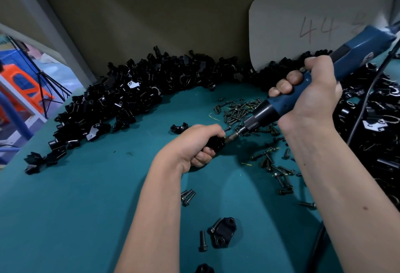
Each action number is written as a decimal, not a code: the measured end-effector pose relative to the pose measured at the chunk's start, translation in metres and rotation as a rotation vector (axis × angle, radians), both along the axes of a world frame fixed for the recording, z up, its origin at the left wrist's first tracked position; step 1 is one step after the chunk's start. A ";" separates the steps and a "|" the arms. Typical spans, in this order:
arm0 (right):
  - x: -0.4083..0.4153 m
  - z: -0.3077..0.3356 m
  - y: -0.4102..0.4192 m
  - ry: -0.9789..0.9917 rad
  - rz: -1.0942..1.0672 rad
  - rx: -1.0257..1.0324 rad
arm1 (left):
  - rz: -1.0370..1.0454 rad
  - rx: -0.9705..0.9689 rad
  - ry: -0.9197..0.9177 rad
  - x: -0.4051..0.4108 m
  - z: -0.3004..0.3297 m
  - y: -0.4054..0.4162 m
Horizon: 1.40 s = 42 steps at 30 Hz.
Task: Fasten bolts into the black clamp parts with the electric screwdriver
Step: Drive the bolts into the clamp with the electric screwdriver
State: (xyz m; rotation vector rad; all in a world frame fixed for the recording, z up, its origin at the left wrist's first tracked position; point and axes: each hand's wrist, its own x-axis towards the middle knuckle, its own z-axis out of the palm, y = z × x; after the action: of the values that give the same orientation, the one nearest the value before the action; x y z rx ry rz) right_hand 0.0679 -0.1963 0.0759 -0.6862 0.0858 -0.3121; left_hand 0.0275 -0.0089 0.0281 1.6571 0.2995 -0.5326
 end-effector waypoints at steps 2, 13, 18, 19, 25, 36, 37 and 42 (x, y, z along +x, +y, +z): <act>-0.001 0.001 0.000 -0.009 0.000 -0.003 | 0.001 -0.005 0.010 0.001 0.000 0.000; -0.004 0.003 0.003 -0.039 0.001 -0.014 | 0.004 -0.036 0.044 0.002 -0.001 0.002; -0.005 0.003 0.003 -0.057 0.021 -0.020 | -0.008 -0.033 0.051 0.002 -0.001 0.003; -0.005 0.003 0.003 -0.067 0.030 -0.026 | -0.018 -0.027 0.057 0.001 -0.001 0.003; -0.008 0.009 0.005 -0.118 -0.010 -0.066 | -0.025 -0.034 0.030 0.002 -0.001 -0.001; -0.010 0.013 -0.009 -0.181 0.255 0.037 | -0.160 -0.185 -0.051 -0.006 -0.002 0.005; -0.011 0.013 -0.009 -0.184 0.267 0.036 | -0.172 -0.197 -0.049 -0.006 -0.002 0.006; -0.010 0.015 -0.008 -0.126 0.191 0.036 | -0.157 -0.297 -0.075 -0.005 -0.004 0.008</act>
State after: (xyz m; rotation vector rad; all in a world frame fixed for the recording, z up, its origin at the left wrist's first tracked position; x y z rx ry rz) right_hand 0.0582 -0.2045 0.0910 -0.6324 -0.0931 -0.1695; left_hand 0.0226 -0.0012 0.0242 1.4143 0.0320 -0.5996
